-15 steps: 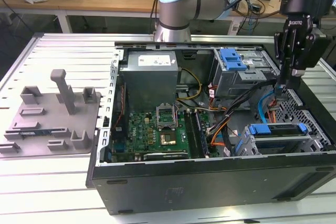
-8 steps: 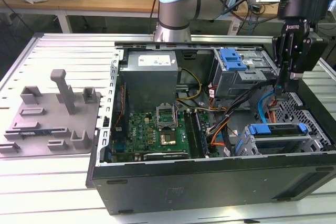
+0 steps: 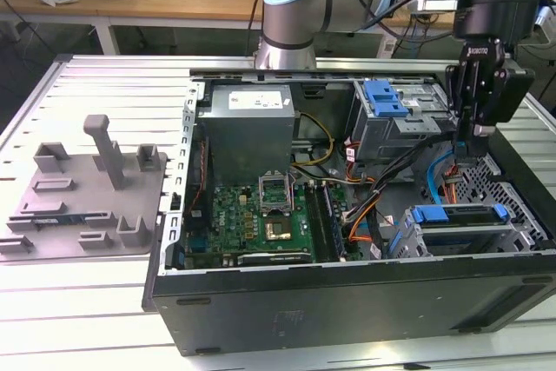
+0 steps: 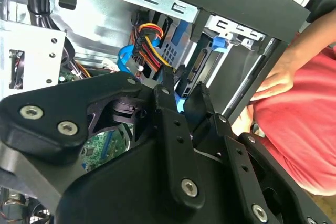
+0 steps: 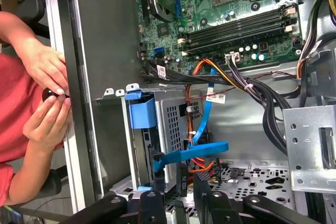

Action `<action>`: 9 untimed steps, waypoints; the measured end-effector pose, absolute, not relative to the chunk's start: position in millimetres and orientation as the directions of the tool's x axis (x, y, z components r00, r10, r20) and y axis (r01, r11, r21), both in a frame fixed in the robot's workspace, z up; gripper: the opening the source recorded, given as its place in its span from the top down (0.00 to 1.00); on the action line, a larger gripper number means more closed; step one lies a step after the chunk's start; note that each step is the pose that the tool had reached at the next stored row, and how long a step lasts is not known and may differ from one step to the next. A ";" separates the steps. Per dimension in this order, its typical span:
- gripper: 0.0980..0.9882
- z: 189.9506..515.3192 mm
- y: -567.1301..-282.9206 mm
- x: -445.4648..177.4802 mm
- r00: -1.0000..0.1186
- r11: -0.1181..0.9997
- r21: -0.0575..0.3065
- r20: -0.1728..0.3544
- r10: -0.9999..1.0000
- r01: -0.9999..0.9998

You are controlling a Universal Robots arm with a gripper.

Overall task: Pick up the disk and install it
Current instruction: 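Insert the first disk wire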

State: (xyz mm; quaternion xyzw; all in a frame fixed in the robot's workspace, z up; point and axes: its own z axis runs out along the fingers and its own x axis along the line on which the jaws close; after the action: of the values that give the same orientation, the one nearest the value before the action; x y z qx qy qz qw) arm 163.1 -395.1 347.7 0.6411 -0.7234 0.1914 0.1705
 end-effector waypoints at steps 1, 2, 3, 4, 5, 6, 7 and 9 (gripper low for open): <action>0.72 346.4 -395.1 163.1 -0.120 0.105 -0.058 0.492 -0.862 -0.993; 0.72 345.4 -395.1 163.0 -0.120 0.105 -0.058 0.492 -0.862 -0.993; 0.72 344.7 -395.1 163.1 -0.120 0.105 -0.058 0.492 -0.862 -0.993; 0.72 343.8 -395.2 163.1 -0.120 0.105 -0.058 0.493 -0.862 -0.993; 0.72 343.5 -395.2 163.0 -0.120 0.105 -0.059 0.494 -0.861 -0.993; 0.72 343.4 -395.1 163.0 -0.120 0.105 -0.059 0.495 -0.861 -0.993; 0.72 343.4 -395.2 163.0 -0.120 0.104 -0.059 0.496 -0.860 -0.993; 0.72 343.1 -395.1 163.1 -0.120 0.104 -0.060 0.496 -0.860 -0.993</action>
State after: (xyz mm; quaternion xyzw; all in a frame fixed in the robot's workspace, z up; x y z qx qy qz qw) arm 163.1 -395.1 343.1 0.6406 -0.7230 0.1938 0.1716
